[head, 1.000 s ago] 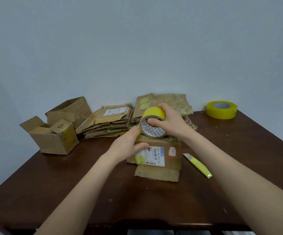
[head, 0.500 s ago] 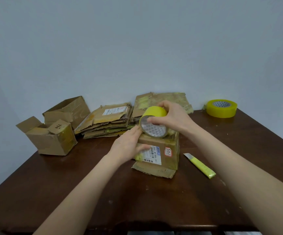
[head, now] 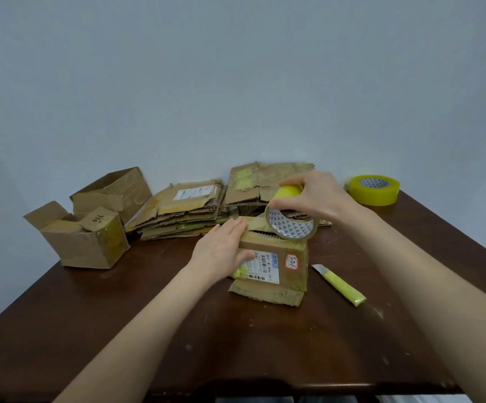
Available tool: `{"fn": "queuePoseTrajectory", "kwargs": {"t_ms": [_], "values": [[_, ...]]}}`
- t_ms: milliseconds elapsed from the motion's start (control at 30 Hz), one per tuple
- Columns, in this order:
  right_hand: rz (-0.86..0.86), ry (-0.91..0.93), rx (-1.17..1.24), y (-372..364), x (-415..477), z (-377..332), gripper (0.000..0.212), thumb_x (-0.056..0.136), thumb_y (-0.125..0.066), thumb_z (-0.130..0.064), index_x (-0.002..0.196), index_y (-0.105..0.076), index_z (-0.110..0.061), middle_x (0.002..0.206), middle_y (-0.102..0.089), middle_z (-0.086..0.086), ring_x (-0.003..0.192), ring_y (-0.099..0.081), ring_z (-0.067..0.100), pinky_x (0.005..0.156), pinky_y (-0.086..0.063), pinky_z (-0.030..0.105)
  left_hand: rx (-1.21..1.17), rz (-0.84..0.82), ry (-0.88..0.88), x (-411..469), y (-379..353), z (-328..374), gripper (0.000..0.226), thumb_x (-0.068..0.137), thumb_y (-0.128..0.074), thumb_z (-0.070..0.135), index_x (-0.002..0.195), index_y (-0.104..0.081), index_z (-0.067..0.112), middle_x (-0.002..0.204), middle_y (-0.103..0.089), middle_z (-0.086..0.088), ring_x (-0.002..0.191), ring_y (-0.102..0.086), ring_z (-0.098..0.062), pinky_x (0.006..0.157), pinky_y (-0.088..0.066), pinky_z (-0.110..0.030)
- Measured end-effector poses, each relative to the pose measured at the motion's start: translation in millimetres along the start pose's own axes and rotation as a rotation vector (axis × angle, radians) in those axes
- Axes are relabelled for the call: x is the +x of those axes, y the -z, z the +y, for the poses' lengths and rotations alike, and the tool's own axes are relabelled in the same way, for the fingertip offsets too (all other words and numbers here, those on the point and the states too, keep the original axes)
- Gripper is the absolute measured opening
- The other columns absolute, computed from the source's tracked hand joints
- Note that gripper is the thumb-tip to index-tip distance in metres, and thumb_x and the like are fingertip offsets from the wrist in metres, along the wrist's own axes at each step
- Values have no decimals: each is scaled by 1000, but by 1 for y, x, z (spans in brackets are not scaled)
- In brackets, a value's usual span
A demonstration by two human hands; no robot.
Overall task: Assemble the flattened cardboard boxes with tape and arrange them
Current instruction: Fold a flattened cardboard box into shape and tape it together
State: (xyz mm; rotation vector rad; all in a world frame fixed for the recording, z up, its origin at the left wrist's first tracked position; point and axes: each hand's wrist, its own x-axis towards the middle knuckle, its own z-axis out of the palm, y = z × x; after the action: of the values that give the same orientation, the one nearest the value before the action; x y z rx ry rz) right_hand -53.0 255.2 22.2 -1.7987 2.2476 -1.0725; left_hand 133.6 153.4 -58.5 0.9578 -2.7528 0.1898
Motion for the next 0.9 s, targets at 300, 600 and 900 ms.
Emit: {"fn": "queuePoseTrajectory", "kwargs": {"t_ms": [300, 600, 900], "values": [[93, -234, 703, -23, -5, 34, 46, 79, -74, -43, 119, -58, -24, 114, -63, 1, 100, -61, 15, 78, -51, 30, -113, -84, -136, 36, 6, 29, 101, 72, -59, 73, 149, -21, 18, 151, -35, 0, 138, -32, -18, 115, -25, -38], [26, -157, 909, -75, 11, -2, 49, 74, -81, -25, 118, -58, -20, 111, -62, -1, 99, -61, 13, 81, -50, 29, -58, 32, -102, -4, 3, -26, 85, 82, -45, 67, 147, -29, 15, 149, -35, -2, 137, -31, -18, 108, -29, -30], [13, -70, 511, -28, 20, 10, 32, 68, -83, -36, 97, -69, -34, 100, -67, -7, 96, -63, 14, 81, -51, 29, -17, -8, -16, -5, 1, -31, 78, 92, -43, 58, 153, -14, 20, 160, -8, 5, 146, -10, -8, 116, -14, -25]]}}
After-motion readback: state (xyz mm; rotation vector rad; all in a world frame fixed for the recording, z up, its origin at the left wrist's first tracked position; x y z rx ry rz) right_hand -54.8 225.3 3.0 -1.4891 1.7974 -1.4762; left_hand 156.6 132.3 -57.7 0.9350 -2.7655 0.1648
